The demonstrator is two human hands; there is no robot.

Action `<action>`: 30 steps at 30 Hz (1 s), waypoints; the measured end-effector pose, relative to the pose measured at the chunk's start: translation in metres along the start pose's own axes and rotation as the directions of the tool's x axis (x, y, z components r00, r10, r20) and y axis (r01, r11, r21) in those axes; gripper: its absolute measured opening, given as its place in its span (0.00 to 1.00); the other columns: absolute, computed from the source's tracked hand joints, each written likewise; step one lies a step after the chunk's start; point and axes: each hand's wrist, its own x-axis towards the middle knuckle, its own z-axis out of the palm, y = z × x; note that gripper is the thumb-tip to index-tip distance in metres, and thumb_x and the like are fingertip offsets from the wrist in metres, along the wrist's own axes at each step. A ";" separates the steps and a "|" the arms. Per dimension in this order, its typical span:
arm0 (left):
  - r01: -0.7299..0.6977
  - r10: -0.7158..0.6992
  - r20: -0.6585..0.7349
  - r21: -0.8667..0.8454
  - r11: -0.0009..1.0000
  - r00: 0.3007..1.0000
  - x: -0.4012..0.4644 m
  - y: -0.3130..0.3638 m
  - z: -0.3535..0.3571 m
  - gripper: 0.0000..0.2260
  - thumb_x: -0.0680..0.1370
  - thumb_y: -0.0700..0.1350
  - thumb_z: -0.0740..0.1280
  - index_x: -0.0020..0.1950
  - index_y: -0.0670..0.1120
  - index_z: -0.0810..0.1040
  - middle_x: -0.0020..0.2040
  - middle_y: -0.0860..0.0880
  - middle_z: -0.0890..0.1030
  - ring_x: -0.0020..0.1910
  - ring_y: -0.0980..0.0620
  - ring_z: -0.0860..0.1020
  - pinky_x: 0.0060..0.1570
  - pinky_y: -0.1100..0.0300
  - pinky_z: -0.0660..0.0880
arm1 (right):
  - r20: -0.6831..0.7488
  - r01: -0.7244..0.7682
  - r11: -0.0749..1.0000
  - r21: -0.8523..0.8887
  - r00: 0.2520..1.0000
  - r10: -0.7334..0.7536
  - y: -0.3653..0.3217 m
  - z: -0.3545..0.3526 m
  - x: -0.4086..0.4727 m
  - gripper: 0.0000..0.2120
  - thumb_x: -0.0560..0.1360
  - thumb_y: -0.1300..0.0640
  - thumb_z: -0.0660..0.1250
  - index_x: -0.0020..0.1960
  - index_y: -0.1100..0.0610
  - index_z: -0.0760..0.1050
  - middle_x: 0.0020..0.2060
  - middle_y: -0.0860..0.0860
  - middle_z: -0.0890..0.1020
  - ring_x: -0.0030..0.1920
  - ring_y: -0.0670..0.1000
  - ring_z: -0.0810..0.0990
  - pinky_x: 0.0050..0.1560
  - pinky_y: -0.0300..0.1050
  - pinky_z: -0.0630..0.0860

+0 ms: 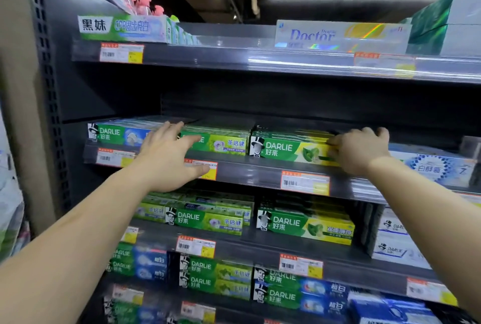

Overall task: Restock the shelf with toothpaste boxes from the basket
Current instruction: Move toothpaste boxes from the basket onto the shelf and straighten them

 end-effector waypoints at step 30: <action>-0.149 0.110 -0.182 -0.221 0.964 0.977 -0.032 0.055 -0.005 0.27 0.75 0.58 0.65 0.72 0.52 0.66 0.74 0.49 0.62 0.73 0.49 0.58 0.71 0.51 0.56 | -0.080 0.048 0.969 0.243 0.996 -0.030 0.040 -0.006 -0.096 0.28 0.74 0.34 0.59 0.72 0.40 0.62 0.69 0.49 0.69 0.70 0.56 0.63 0.73 0.57 0.52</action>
